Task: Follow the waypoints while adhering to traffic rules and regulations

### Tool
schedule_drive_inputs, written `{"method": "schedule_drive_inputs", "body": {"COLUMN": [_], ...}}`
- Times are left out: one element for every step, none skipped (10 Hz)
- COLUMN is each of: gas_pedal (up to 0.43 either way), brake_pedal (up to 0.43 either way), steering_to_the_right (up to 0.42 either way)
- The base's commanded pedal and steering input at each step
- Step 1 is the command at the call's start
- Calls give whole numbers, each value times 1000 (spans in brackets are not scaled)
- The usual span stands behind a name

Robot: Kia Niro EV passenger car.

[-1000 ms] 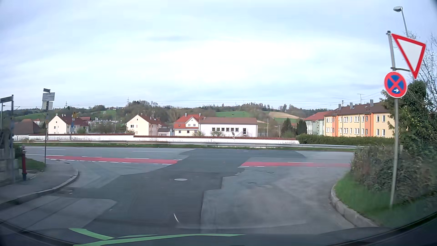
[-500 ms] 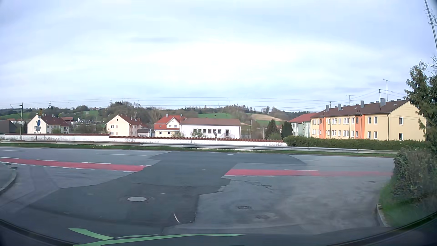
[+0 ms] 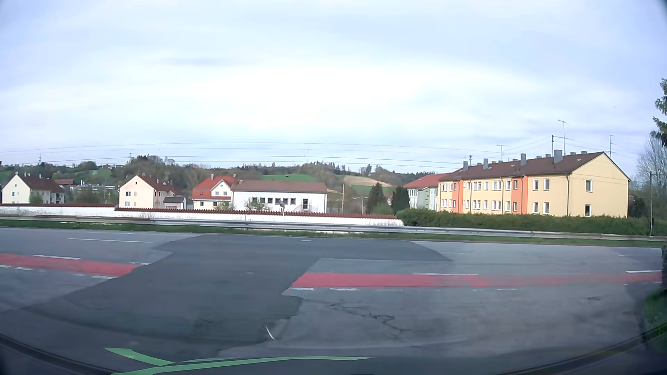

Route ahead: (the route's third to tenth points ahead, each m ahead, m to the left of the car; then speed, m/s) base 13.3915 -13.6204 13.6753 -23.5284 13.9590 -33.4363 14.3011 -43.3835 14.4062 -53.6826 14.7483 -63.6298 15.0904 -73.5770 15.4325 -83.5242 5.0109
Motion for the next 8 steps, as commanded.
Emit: {"method": "schedule_drive_inputs", "body": {"gas_pedal": [0, 0, 0, 0, 0, 0, 0, 0], "brake_pedal": [293, 293, 293, 293, 293, 293, 293, 293], "steering_to_the_right": [200, 205, 217, 228, 239, 244, 254, 264]}}
